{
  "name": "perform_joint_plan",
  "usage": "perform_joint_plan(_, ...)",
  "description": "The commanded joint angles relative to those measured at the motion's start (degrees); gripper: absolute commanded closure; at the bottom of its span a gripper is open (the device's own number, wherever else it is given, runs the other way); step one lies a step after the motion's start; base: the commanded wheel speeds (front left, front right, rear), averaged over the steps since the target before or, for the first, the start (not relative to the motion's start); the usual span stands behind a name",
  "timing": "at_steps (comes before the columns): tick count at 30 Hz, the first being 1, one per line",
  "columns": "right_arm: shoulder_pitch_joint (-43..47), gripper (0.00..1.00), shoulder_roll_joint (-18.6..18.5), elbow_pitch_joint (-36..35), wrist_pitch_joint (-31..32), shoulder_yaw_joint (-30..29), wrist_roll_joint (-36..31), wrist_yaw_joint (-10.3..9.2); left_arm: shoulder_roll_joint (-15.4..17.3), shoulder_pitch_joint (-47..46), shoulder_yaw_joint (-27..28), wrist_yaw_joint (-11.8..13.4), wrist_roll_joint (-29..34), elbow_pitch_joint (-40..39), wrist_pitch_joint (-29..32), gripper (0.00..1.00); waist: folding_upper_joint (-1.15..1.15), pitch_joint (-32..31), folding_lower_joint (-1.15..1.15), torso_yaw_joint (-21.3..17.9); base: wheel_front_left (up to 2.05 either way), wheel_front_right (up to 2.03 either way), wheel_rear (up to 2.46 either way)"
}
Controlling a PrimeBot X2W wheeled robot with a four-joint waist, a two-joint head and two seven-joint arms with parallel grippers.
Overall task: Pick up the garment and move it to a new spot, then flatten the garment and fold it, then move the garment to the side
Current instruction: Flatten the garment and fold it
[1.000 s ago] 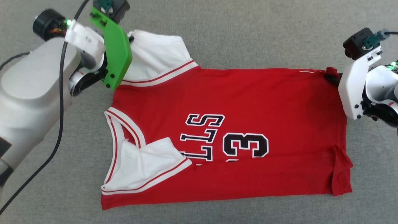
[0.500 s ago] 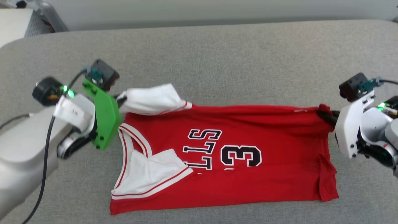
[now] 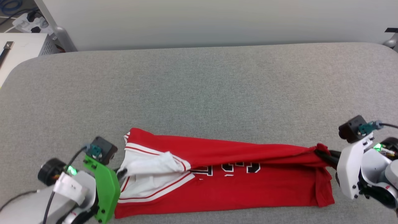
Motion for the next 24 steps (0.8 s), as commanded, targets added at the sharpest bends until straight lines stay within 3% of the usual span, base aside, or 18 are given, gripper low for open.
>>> perform_joint_plan(1, 1.8, 1.00, -0.2, -0.3, 0.0, -0.7, 0.4, -0.03, 0.5, 2.1, 0.0, 0.8, -0.8, -0.5, -0.6, 1.00, 0.00, 0.0, 0.01, 0.0, 0.00, 0.00, 0.00)
perform_joint_plan(6, 5.7, 1.00, 0.2, -0.6, 0.9, -2.1, -0.1, -0.03, -0.4, 6.1, -0.1, 1.3, -0.4, 0.4, -0.5, 1.00, 0.00, 0.9, 0.01, 0.1, 0.00, 0.00, 0.00)
perform_joint_plan(12, 8.4, 1.00, 2.9, 2.2, 0.9, -2.9, -2.0, -0.03, -3.9, 7.8, -0.1, 0.5, -0.5, 4.9, -1.5, 1.00, 0.00, 2.3, 0.01, 0.1, 0.00, 0.00, 0.00)
perform_joint_plan(13, 8.7, 1.00, 3.5, 2.7, 0.6, -3.2, -2.0, -0.03, -4.4, 7.8, -0.1, 0.4, -0.3, 5.6, -1.8, 0.83, 0.00, 2.4, 0.01, 0.1, 0.00, 0.00, 0.00)
perform_joint_plan(15, 9.1, 0.53, 4.5, 3.5, -0.2, -3.6, -2.4, -0.03, -5.5, 8.0, 0.3, 0.4, -0.5, 6.9, -3.2, 0.00, 0.00, 2.2, 0.01, 0.1, 0.00, 0.00, 0.00)
perform_joint_plan(16, 9.4, 0.00, 4.9, 3.6, -0.6, -3.9, -2.4, -0.03, -6.0, 8.2, 0.6, 0.5, -0.6, 7.4, -4.1, 0.00, 0.00, 1.9, 0.01, 0.0, 0.00, 0.00, 0.00)
perform_joint_plan(24, 13.1, 0.00, 5.0, 0.0, -6.7, -11.4, -2.2, -0.03, -7.5, 11.3, 4.3, 6.5, 0.3, 8.1, -15.1, 0.00, 0.00, -1.2, 0.01, 0.3, 0.00, 0.00, 0.00)
